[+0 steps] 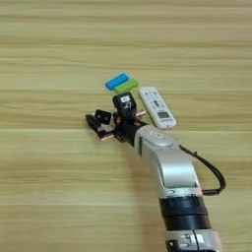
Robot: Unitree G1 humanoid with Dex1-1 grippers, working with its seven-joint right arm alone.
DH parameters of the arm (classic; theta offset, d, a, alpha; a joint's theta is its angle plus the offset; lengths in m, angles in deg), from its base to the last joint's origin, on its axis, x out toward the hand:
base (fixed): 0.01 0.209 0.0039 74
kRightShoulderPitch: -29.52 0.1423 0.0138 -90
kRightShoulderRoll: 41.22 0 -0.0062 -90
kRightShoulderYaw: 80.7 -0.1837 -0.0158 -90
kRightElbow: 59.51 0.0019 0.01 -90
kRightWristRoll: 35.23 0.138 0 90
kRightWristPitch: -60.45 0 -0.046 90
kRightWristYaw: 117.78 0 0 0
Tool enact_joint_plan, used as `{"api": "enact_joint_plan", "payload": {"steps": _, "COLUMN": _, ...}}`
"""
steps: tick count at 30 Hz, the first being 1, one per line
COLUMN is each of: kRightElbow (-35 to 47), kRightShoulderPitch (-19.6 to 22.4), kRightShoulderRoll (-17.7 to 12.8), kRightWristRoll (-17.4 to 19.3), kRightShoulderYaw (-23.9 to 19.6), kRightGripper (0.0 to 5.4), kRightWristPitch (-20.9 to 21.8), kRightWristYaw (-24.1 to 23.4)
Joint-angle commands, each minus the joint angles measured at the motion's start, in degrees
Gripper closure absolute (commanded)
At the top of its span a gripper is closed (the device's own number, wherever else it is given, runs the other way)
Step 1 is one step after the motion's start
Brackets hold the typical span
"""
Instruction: Move the objects on the table
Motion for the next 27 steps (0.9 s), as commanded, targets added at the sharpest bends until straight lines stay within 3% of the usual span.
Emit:
{"api": "enact_joint_plan", "payload": {"steps": 1, "kRightElbow": 2.8, "kRightShoulderPitch": 3.8, "kRightShoulderRoll": -0.4, "kRightWristRoll": 1.0, "kRightShoulderYaw": -2.5, "kRightGripper": 0.05, "kRightWristPitch": 3.7, "kRightWristYaw": -1.1}}
{"api": "enact_joint_plan", "payload": {"steps": 15, "kRightElbow": 2.3, "kRightShoulderPitch": 5.5, "kRightShoulderRoll": 0.9, "kRightWristRoll": 2.9, "kRightShoulderYaw": -7.1, "kRightGripper": 0.05, "kRightWristPitch": 6.6, "kRightWristYaw": -3.8}}
{"api": "enact_joint_plan", "payload": {"steps": 27, "kRightElbow": -2.8, "kRightShoulderPitch": 8.0, "kRightShoulderRoll": 0.4, "kRightWristRoll": -0.8, "kRightShoulderYaw": -10.0, "kRightGripper": 0.05, "kRightWristPitch": 12.0, "kRightWristYaw": -11.5}}
